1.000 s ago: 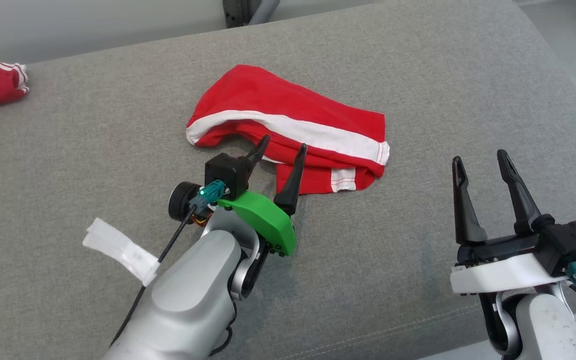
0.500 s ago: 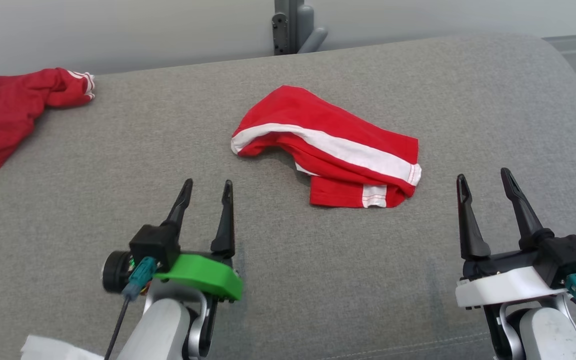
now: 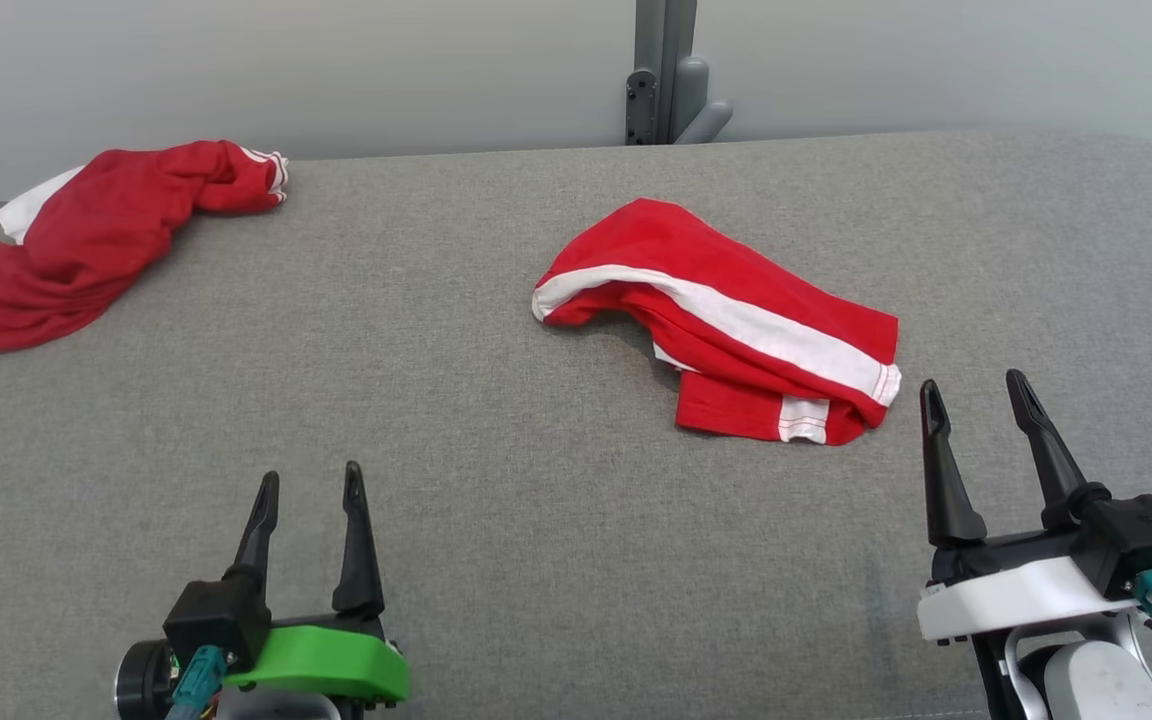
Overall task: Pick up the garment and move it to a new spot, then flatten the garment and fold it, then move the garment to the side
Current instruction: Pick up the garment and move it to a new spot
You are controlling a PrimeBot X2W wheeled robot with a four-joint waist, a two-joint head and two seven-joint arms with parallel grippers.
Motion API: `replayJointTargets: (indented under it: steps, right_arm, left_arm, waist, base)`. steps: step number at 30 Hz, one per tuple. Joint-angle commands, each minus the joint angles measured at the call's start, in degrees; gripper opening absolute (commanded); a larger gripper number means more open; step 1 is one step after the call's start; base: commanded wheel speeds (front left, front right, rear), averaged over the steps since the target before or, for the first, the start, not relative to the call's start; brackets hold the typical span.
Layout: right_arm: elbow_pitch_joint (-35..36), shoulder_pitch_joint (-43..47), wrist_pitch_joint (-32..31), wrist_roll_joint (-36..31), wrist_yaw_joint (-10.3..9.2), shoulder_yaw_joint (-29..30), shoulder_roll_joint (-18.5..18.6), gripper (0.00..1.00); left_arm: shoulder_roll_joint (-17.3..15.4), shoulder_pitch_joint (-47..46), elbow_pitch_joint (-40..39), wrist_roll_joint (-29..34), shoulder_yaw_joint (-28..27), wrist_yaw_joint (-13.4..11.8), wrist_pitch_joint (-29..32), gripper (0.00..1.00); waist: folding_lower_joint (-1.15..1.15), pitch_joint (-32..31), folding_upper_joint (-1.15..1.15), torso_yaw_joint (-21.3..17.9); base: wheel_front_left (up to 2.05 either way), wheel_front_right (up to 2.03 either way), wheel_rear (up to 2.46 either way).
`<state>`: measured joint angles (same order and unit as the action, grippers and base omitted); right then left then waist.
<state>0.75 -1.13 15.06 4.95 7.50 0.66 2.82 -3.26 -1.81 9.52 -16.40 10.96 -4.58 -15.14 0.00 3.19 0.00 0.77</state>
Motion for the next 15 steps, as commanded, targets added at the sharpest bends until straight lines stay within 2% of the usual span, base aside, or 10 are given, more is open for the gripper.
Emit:
replayJointTargets:
  steps: [1,8,15]
  right_arm:
    - [-0.23,0.94,0.18,0.32,-0.02,0.17,0.12,1.0]
    - [-0.78,1.33,0.18,0.83,-0.02,0.38,0.12,1.0]
    - [-1.1,0.95,0.18,0.92,-0.02,0.2,0.12,1.0]
  left_arm:
    - [0.02,1.3,-0.52,0.96,-0.89,0.23,-0.02,1.0]
    - [0.31,3.2,-1.78,1.42,-3.48,0.61,-0.02,1.0]
    - [0.35,3.35,-1.47,0.68,-3.49,0.73,-0.03,1.0]
  waist:
    - [0.0,-0.31,0.0,0.39]
    - [0.0,-0.22,0.0,0.41]
    - [0.0,-0.03,0.0,0.1]
  base:
    - [0.0,0.0,0.0]
    - [0.0,0.0,0.0]
    - [0.0,0.0,0.0]
